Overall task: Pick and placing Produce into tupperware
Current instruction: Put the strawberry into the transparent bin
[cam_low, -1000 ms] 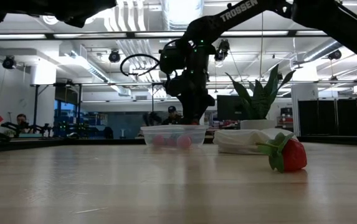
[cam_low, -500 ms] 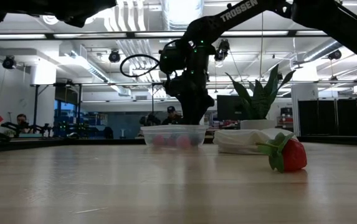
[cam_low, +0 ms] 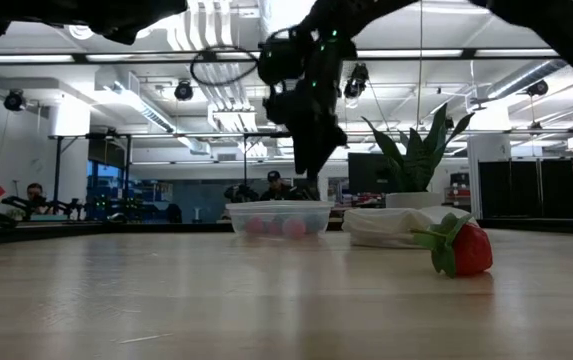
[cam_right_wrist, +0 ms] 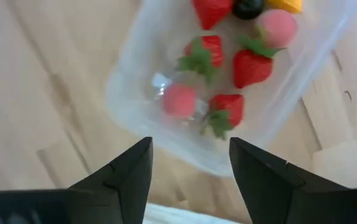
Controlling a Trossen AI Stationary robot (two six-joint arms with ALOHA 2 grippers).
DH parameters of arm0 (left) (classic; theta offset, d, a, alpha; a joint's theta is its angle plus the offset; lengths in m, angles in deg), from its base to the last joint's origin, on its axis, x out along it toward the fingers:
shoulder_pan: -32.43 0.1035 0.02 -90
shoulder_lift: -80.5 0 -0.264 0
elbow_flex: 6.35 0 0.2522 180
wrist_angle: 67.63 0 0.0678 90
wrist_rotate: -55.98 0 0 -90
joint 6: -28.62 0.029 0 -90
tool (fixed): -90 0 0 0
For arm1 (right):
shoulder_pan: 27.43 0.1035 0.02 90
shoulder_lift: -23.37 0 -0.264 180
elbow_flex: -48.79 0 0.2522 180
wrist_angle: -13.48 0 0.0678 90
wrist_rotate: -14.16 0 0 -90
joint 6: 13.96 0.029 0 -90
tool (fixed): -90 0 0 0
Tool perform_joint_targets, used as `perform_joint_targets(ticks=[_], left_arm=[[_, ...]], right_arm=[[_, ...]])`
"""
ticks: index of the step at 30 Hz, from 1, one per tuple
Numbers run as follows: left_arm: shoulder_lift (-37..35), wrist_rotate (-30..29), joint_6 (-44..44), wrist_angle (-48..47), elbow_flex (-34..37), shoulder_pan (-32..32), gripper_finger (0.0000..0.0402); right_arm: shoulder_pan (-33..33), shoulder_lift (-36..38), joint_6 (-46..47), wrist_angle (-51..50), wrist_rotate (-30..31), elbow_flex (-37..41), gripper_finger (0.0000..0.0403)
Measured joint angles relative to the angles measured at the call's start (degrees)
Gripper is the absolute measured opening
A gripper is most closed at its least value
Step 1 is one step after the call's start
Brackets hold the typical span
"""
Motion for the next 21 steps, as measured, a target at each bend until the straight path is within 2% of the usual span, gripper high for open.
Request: perform_joint_targets(ticks=[6,14,21], left_arm=[[0.4,-0.2,-1.5,0.0,-0.1,0.0,0.0024],[2.4,-0.2,-1.5,0.2,-0.1,0.0,0.0024],[3.2,-0.3,-1.4,1.1,-0.4,0.1,0.0024]], right_arm=[[6.4,7.7,0.8,6.2,5.4,8.8,0.0192],[15.2,21.4,3.6,16.4,8.3,24.9,0.0178],[23.3,32.2,7.6,26.1,8.3,38.1,0.0176]])
